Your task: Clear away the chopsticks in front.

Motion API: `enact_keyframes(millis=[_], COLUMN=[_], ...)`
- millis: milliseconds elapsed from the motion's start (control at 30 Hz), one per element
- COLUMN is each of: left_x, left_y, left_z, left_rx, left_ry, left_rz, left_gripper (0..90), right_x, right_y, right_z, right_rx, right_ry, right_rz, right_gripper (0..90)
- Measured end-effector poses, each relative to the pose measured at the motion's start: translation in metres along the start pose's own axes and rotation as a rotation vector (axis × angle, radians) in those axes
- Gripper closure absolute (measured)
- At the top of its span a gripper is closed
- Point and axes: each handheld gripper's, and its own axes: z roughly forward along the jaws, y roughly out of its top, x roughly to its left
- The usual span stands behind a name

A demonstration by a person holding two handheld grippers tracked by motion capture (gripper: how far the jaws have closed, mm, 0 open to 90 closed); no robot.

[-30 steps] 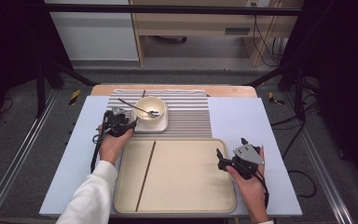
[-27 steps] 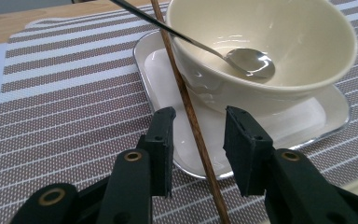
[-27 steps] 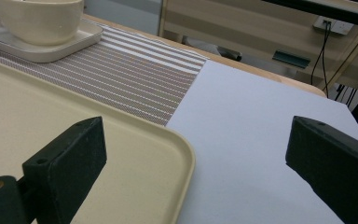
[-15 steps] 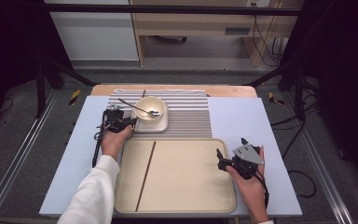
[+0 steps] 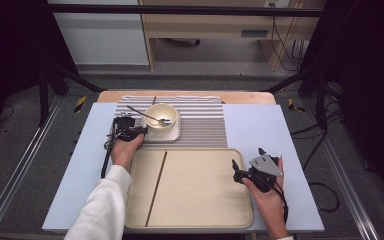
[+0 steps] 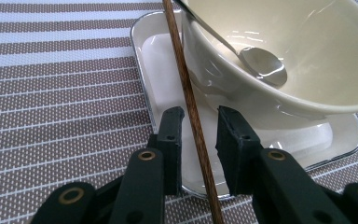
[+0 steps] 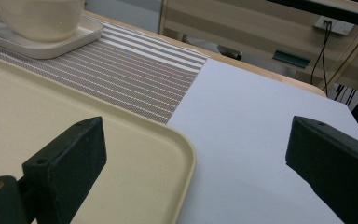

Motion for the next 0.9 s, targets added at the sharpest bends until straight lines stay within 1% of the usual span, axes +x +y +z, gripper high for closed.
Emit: enact_keyframes(millis=[67, 100, 200, 433, 533, 600, 900], left_x=[0.0006, 0.0006, 0.001, -0.0006, -0.0003, 0.0002, -0.0016], left_y=[-0.0002, -0.0003, -0.0004, -0.0004, -0.0001, -0.0003, -0.0009], left_z=[0.0004, 0.001, 0.0018, 0.0044, 0.0051, 0.0064, 0.0096], left_rx=[0.005, -0.002, -0.001, 0.004, 0.003, 0.005, 0.006], left_ry=[0.003, 0.002, 0.005, 0.002, 0.007, 0.0, -0.004], left_rz=[-0.007, -0.014, -0.022, -0.021, -0.032, -0.035, -0.041], left_gripper=[72.0, 72.7, 73.5, 75.6, 76.6, 77.2, 79.4], right_x=[0.0002, 0.0003, 0.0004, 0.0006, 0.0011, 0.0013, 0.0017], right_y=[0.0, 0.0, 0.0, -0.0001, -0.0001, -0.0001, -0.0004], right_z=[-0.0001, -0.0001, 0.0001, 0.0002, 0.0002, 0.0002, 0.0006], right_rx=[0.001, 0.001, 0.002, 0.003, 0.004, 0.006, 0.007], right_ry=[0.0, 0.0, 0.0, 0.001, 0.001, 0.001, 0.001], right_rz=[0.001, 0.002, 0.001, -0.002, 0.0, 0.001, -0.003], right_gripper=[5.1, 5.1, 5.1, 5.1, 5.1, 5.1, 5.1])
